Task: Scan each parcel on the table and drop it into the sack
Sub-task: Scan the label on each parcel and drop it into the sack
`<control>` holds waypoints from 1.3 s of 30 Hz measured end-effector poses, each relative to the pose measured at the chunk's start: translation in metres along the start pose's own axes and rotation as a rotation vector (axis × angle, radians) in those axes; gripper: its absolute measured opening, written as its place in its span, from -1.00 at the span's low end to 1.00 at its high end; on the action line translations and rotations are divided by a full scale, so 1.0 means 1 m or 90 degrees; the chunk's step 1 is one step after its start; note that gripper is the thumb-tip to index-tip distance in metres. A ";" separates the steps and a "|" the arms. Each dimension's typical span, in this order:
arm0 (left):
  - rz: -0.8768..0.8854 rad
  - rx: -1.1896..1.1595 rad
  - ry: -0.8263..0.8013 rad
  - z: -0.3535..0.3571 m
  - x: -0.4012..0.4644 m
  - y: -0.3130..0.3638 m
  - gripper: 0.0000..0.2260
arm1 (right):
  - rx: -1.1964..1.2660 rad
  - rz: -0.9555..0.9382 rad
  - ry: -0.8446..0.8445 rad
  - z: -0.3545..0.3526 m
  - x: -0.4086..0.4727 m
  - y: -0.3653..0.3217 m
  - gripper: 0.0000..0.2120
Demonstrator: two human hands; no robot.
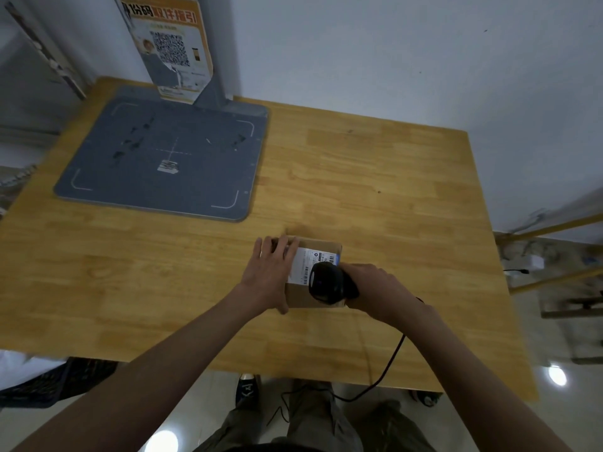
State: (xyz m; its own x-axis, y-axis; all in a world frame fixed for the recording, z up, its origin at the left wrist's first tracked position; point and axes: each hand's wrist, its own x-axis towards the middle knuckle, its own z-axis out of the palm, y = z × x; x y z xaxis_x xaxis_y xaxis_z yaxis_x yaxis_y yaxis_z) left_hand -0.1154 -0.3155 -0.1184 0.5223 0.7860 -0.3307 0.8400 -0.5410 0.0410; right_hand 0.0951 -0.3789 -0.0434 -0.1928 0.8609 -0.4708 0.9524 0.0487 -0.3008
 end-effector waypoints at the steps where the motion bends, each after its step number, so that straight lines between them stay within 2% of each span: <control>1: 0.000 0.000 0.000 0.000 0.000 0.000 0.33 | 0.003 0.001 0.001 -0.001 0.000 0.000 -0.47; 8: 0.007 -0.022 -0.002 0.004 0.002 -0.002 0.31 | 0.057 0.020 0.003 0.001 -0.001 0.004 -0.51; 10: 0.010 -0.061 -0.024 0.008 0.003 -0.003 0.30 | 0.158 0.060 0.030 0.006 0.002 0.007 -0.61; 15: 0.020 -0.173 -0.104 0.026 0.000 -0.003 0.28 | 0.475 0.253 0.103 0.040 0.007 0.017 -0.92; 18: 0.007 -0.264 -0.097 0.034 -0.004 -0.007 0.33 | 0.564 0.293 0.121 0.059 0.007 0.022 -0.90; 20: -0.076 -0.384 -0.078 0.034 -0.009 -0.007 0.32 | 0.655 0.316 0.125 0.067 0.008 0.026 -0.96; 21: -0.141 -0.456 -0.071 0.035 -0.011 -0.005 0.28 | 0.699 0.321 0.124 0.070 0.010 0.028 -0.93; 23: -0.268 -0.566 -0.072 0.037 -0.013 0.000 0.16 | 0.770 0.323 0.119 0.074 0.013 0.031 -0.87; 25: -0.316 -0.606 -0.078 0.040 -0.011 0.003 -0.01 | 0.811 0.324 0.117 0.078 0.017 0.034 -0.85; 27: -0.305 -0.602 -0.070 0.040 -0.010 0.005 -0.18 | 0.839 0.324 0.118 0.079 0.018 0.036 -0.84; 29: -0.295 -0.602 -0.065 0.035 -0.007 0.008 -0.26 | 0.857 0.325 0.123 0.080 0.017 0.039 -0.84; 33: -0.254 -0.572 -0.088 0.027 0.006 0.014 -0.24 | 0.901 0.319 0.150 0.080 0.005 0.042 -0.79; 39: -0.140 -0.533 -0.113 0.012 0.024 0.024 -0.25 | 0.918 0.398 0.273 0.089 -0.028 0.037 -0.83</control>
State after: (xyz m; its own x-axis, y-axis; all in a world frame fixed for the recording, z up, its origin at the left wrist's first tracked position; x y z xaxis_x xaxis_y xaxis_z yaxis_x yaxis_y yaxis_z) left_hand -0.0849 -0.3130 -0.1372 0.3640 0.7508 -0.5512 0.7871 0.0685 0.6130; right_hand 0.1144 -0.4460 -0.1155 0.4280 0.6455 -0.6325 -0.1935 -0.6182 -0.7619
